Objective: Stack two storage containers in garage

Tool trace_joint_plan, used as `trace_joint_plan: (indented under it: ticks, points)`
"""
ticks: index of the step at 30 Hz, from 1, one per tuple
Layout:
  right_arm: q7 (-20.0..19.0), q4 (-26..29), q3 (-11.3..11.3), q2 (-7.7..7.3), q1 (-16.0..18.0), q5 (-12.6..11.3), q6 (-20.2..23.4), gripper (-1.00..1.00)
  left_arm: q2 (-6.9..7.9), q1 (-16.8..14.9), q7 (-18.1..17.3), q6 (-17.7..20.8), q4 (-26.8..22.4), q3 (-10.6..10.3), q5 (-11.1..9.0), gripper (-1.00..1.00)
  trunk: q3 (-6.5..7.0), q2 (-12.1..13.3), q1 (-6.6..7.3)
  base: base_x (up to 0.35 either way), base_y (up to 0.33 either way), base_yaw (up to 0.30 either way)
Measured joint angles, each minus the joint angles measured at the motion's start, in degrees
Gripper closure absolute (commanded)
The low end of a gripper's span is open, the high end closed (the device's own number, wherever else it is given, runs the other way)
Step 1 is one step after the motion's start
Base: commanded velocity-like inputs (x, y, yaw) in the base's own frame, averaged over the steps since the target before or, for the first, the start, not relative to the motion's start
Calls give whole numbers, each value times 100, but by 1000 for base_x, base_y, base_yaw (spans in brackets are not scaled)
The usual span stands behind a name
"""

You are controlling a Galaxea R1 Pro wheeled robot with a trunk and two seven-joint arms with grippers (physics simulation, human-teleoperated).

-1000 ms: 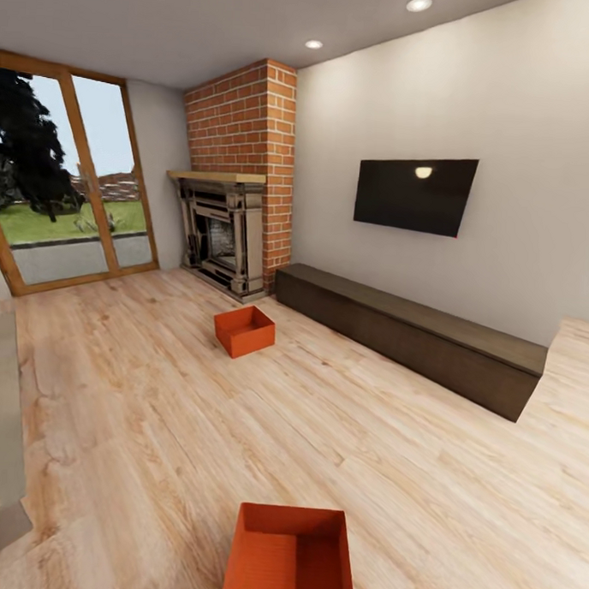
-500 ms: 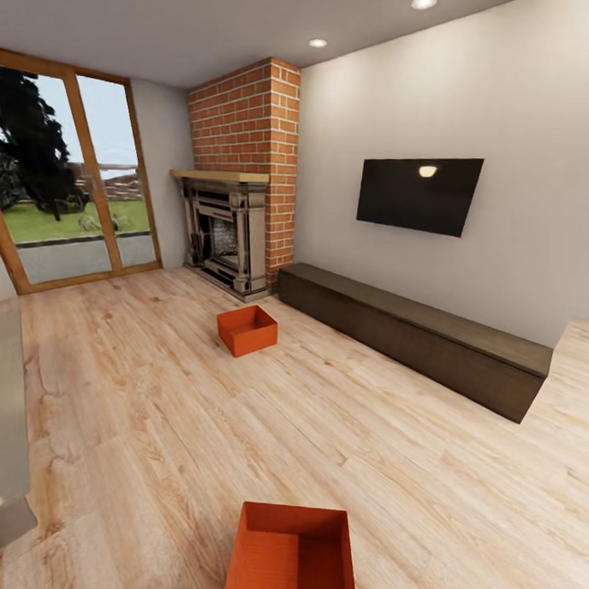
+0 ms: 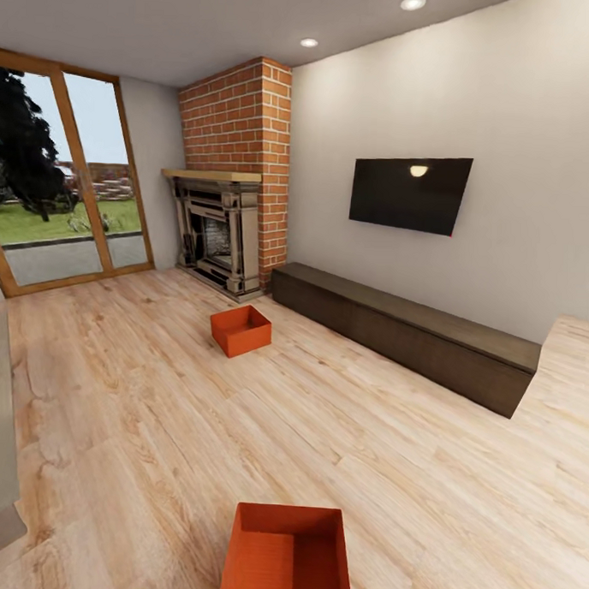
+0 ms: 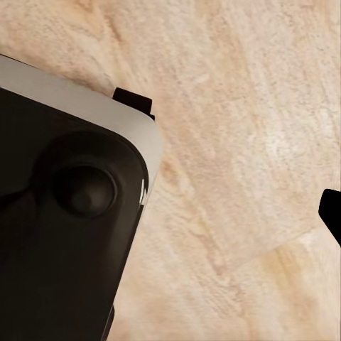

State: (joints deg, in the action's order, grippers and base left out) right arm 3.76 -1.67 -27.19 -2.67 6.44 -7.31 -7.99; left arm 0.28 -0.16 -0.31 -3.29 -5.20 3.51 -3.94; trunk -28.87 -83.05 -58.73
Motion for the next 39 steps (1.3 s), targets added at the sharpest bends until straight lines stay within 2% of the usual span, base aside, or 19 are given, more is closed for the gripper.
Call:
trace_joint_plan:
  ticks: [25,39]
  points:
    - [0,0,0,5,0,8,1,-100,4,0,0,-1,0,0,1,-100,0,0,0,1,0,-7]
    - [0,0,0,1,0,8,1,-100,9,0,0,-4,0,0,6,-100,0,0,0,101,0,0]
